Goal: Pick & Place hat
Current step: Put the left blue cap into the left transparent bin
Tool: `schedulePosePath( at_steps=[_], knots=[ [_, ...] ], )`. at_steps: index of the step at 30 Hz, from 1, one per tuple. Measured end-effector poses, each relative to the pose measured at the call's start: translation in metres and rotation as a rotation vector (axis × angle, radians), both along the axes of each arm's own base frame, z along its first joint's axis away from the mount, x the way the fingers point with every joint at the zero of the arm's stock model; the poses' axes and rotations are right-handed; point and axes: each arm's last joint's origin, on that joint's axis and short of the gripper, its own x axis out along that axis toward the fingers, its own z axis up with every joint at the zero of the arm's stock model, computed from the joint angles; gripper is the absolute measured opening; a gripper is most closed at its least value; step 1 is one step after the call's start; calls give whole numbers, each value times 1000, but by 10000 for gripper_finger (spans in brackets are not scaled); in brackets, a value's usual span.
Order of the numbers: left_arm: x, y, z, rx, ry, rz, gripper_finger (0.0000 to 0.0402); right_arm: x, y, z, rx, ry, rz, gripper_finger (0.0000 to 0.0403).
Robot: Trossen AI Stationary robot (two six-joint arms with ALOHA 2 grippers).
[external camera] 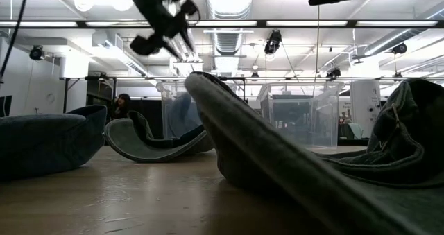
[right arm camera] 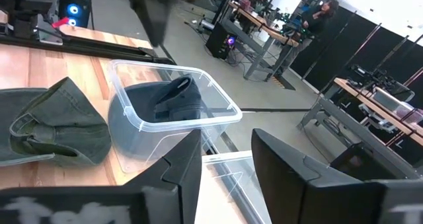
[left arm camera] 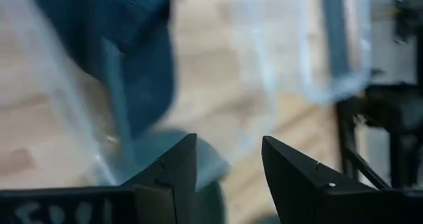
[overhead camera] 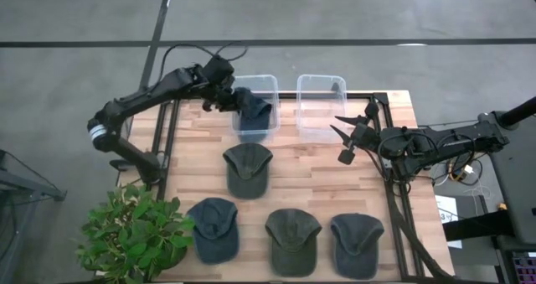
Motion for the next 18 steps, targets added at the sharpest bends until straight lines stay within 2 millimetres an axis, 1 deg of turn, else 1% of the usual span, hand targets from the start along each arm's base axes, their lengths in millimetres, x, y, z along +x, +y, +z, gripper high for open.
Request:
schedulePosePath(
  at_steps=[4,7,12,15,18],
  knots=[
    [4,-43,15,-20,-40,-54,160,0,0,0,0,0,0,123],
    [5,-78,19,-47,-19,-75,160,0,0,0,0,0,0,125],
    [2,-129,14,-130,99,-64,160,0,0,0,-1,1,0,132],
    [0,-152,7,-172,187,-42,160,0,0,0,-1,1,0,134],
    [-3,-169,-2,-195,294,-24,160,0,0,0,-2,1,0,133]
  ],
)
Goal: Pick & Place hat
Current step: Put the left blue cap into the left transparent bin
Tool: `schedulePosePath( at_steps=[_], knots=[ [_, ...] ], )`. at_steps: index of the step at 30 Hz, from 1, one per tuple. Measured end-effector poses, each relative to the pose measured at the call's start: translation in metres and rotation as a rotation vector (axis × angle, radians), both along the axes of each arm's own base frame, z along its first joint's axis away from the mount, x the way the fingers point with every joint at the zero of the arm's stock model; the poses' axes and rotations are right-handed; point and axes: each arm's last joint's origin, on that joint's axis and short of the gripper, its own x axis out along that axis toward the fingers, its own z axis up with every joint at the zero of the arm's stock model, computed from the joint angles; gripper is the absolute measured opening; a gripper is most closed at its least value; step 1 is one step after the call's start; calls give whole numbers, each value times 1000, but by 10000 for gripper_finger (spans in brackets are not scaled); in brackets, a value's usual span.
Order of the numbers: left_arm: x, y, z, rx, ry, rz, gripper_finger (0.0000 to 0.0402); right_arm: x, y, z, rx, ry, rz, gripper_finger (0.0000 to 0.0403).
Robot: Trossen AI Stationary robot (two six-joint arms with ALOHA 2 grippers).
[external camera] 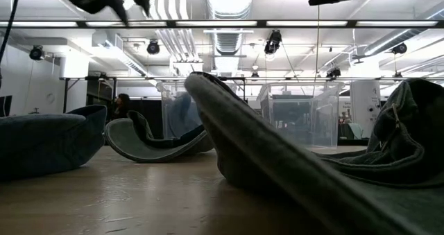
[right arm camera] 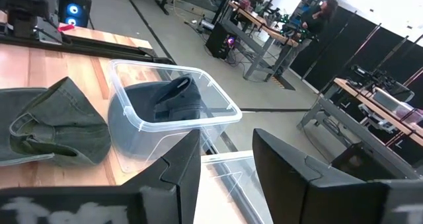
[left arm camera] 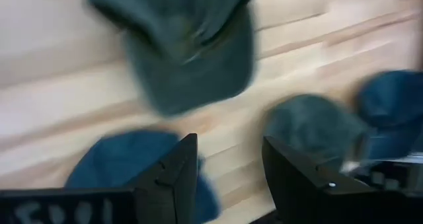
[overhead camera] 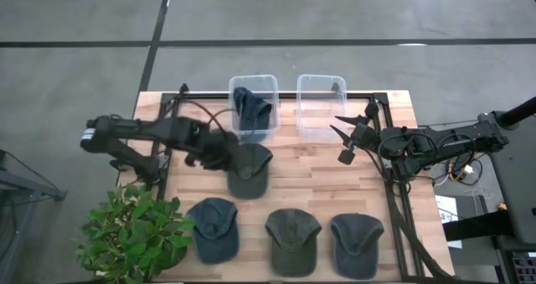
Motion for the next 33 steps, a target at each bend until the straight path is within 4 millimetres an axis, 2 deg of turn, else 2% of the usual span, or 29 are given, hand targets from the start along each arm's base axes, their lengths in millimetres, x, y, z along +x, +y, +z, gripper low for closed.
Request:
schedulePosePath(
  at_steps=[5,10,14,18,24,33],
  knots=[
    [-3,-16,-15,26,148,-49,160,0,0,0,-1,1,0,126],
    [-2,-30,-38,27,219,-242,160,0,0,0,-1,1,0,123],
    [-2,-40,-63,-66,277,-357,160,0,0,0,-1,0,0,128],
    [-7,-47,-87,-182,324,-402,160,0,0,0,1,-2,-1,133],
    [-18,-58,-107,-364,446,-263,160,0,0,0,2,-2,-1,132],
    [-26,-78,-109,-474,587,57,160,0,0,0,1,-2,0,123]
  ],
)
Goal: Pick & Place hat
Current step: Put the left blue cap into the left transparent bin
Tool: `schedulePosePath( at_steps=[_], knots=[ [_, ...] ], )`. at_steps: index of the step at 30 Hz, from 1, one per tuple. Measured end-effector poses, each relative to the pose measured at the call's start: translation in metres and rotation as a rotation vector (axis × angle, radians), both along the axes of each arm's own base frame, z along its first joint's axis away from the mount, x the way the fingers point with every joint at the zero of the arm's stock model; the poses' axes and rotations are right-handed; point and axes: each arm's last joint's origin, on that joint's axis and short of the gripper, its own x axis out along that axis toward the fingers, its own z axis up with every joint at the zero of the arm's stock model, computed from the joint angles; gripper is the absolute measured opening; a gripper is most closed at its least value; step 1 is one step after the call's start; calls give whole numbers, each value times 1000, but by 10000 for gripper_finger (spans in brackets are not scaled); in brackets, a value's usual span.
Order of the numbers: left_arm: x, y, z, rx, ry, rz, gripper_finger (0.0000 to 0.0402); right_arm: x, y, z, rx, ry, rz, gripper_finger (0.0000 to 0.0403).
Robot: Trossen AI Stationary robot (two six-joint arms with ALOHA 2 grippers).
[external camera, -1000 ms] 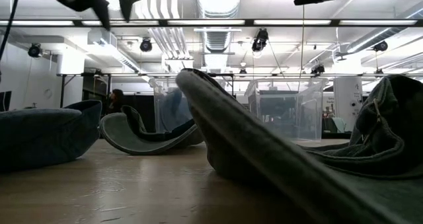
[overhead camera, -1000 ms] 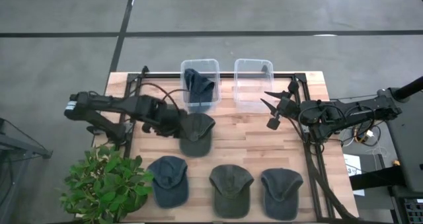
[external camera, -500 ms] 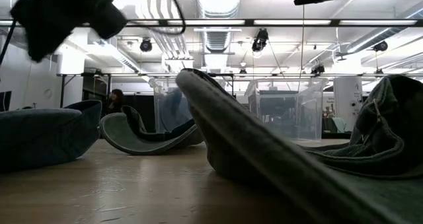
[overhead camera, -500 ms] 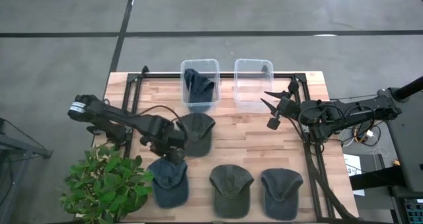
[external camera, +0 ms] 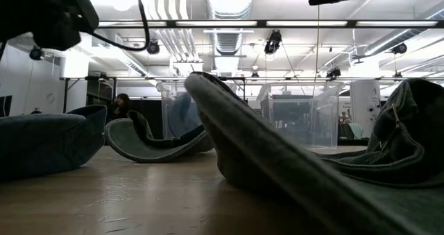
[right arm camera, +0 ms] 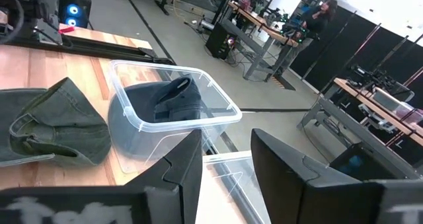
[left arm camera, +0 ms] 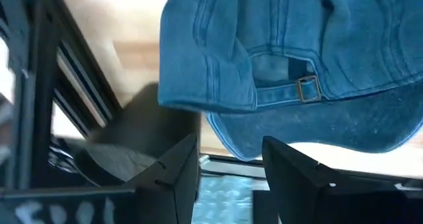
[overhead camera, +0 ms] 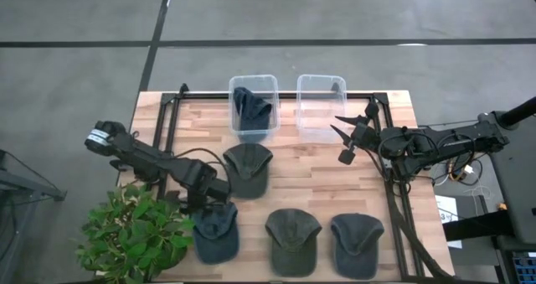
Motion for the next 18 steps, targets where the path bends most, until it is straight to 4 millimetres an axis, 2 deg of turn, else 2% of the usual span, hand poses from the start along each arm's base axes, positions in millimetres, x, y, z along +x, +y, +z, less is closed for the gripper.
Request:
schedulePosePath(
  at_steps=[6,18],
  knots=[
    [3,-14,1,-23,-20,65,160,0,0,0,-2,2,0,130],
    [-9,-34,-4,2,64,120,160,0,0,0,-3,2,0,127]
  ],
)
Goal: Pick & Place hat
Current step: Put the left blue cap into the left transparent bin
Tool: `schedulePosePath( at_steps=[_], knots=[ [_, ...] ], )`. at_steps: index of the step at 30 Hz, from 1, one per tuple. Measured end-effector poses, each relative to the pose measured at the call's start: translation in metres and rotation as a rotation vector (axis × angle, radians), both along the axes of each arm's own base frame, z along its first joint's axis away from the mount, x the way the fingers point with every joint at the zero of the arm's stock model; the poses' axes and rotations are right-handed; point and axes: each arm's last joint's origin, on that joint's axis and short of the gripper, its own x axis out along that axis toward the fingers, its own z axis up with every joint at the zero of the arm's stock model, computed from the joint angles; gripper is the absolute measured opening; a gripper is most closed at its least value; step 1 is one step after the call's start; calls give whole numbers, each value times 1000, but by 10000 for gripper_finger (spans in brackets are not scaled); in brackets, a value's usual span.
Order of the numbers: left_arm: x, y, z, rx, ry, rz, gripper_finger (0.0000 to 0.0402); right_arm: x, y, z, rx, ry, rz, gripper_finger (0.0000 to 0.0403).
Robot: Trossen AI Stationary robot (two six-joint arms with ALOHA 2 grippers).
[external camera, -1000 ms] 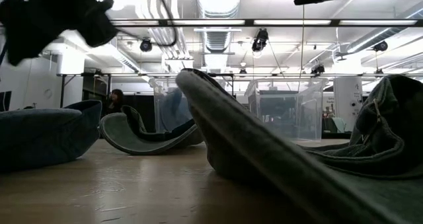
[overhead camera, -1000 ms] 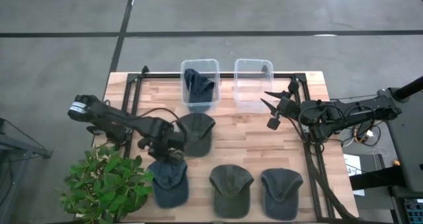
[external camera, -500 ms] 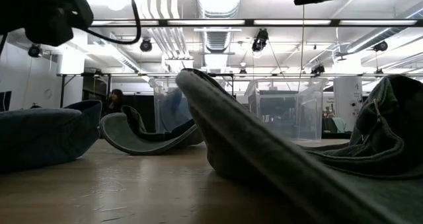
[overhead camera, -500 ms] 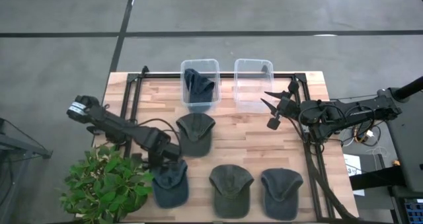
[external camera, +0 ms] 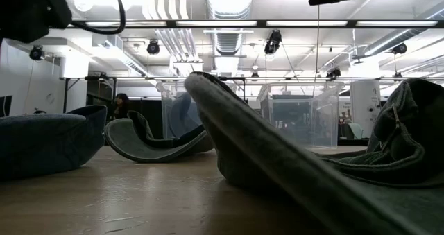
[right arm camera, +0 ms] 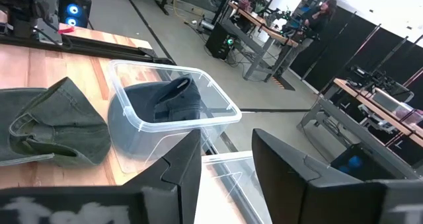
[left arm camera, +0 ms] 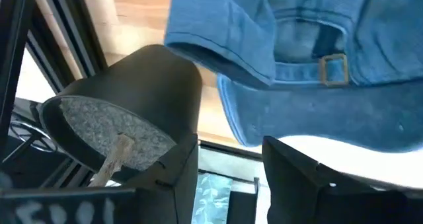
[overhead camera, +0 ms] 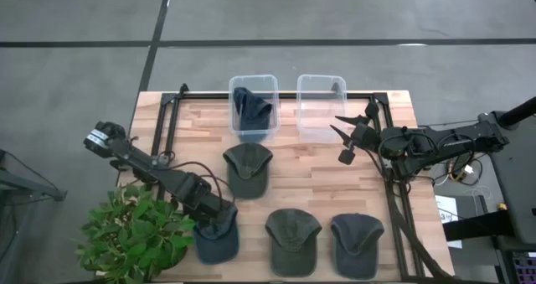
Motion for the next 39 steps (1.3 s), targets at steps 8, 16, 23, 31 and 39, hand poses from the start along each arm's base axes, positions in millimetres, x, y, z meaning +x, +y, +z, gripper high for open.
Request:
schedulePosePath(
  at_steps=[8,16,23,31,39],
  knots=[
    [2,-2,-24,-33,-45,46,161,0,0,0,0,0,0,125],
    [-2,0,-33,-21,-8,85,161,0,0,0,0,0,0,134],
    [-6,-1,-38,-20,8,67,161,0,0,0,3,-3,-1,128],
    [-7,-2,-58,-69,-62,44,161,0,0,0,3,-2,-1,123],
    [-10,1,-70,-64,-87,54,153,0,0,0,0,-1,0,133]
  ],
)
